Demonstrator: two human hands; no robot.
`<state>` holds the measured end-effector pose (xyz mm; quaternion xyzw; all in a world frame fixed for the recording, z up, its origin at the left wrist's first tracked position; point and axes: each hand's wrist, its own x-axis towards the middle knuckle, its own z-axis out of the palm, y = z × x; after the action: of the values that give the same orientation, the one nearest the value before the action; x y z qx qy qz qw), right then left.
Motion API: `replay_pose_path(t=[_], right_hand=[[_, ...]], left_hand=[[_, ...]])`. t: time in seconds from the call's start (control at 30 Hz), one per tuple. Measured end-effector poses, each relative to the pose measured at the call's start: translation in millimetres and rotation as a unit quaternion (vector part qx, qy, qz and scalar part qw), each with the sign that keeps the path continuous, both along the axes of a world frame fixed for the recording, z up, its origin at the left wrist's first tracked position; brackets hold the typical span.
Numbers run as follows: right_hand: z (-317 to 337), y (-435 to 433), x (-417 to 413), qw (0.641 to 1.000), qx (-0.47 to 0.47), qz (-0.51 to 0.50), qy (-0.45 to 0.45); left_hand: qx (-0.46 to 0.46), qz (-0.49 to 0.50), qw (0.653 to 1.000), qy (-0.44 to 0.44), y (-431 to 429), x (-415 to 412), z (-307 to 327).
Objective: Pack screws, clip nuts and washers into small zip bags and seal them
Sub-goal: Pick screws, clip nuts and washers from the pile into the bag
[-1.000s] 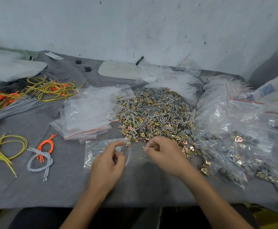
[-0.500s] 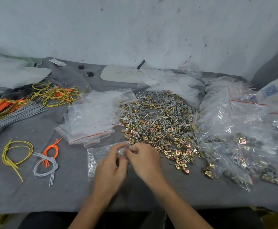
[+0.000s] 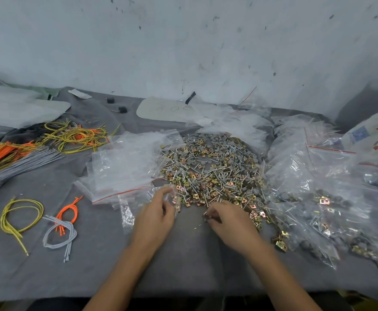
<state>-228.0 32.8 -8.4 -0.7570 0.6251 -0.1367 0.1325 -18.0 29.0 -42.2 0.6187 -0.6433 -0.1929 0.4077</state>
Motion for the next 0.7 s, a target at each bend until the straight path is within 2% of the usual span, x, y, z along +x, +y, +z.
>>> replay_pose_path(t=[0.2,0.33,0.43,0.57,0.63,0.7], right_hand=[[-5.8,10.8,-6.4,1.0,-0.017,0.016,-0.014],[-10.2,14.1,-11.1,0.999,-0.016,0.04,0.012],[-10.6,12.5,-11.7,0.999,-0.01,0.044,0.018],[-11.1,10.2,-8.6,0.996,-0.001,0.046,0.073],[-5.3,8.6,-0.6,0.998,-0.011,0.049,0.035],[4.6,6.2,12.3,0.997,0.0,0.048,-0.057]], left_hand=[[-0.035,-0.002,0.998,-0.049,-17.5,-3.7,5.9],[-0.051,-0.005,0.996,-0.07,-12.0,-1.9,0.3],[-0.05,-0.01,0.997,-0.056,-8.2,0.2,0.5],[-0.023,0.001,1.0,-0.02,-11.4,0.6,-2.4],[-0.018,0.001,1.0,-0.013,-11.2,0.6,-1.4],[-0.019,-0.001,1.0,-0.015,-10.7,1.1,-1.3]])
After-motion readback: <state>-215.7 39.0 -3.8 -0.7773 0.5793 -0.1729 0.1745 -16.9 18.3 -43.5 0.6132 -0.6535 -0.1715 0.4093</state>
